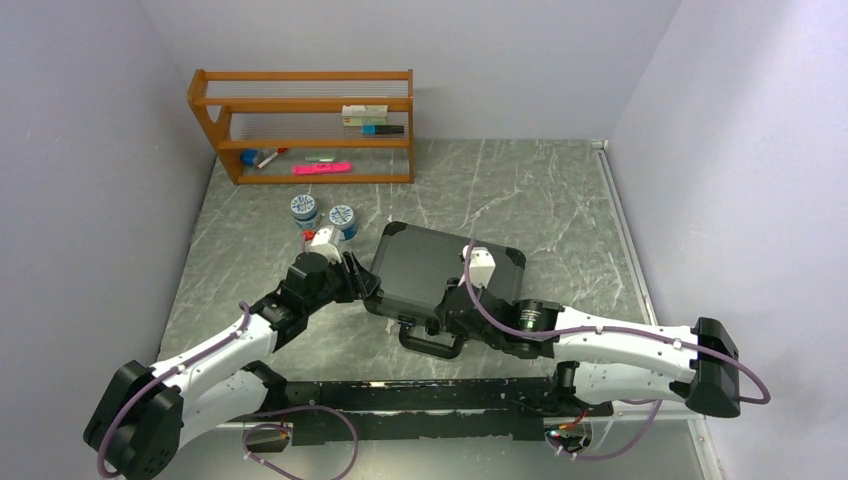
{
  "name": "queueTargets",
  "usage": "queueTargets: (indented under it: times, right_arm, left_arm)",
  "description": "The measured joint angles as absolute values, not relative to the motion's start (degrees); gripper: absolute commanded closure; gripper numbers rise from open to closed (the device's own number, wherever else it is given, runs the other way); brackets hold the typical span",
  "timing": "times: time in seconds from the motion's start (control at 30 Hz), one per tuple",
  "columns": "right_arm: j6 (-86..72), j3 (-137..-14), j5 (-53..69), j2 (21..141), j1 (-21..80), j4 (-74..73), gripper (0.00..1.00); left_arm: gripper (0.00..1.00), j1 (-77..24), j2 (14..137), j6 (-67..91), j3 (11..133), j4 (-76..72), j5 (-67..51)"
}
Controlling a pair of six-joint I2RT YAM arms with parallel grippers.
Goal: Pack up texas hold em set
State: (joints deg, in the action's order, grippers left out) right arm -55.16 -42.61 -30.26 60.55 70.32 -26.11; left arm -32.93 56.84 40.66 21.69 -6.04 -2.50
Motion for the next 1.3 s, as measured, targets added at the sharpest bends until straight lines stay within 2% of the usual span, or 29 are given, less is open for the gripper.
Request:
queueTargets:
  times: [0.23,0.8,1.3]
  right_arm:
    - [-51.55,-39.68,-24.88,62.39,70.32,-21.63,0.82]
    - [-49.65,-37.32,-22.57,74.5,70.7,-15.53,0.88]
    - [-51.81,-35.97,-26.57,78.37,72.99,-12.14,0.91]
  left_arm:
    - [0.38,-32.91,56.84,40.64,20.88,-6.87,-2.74]
    - [0.39,-32.91,58.74,40.82,21.3,-8.14,-4.67]
    - [0.4,-32.73,59.07,42.52,19.31,-12.05,-5.5]
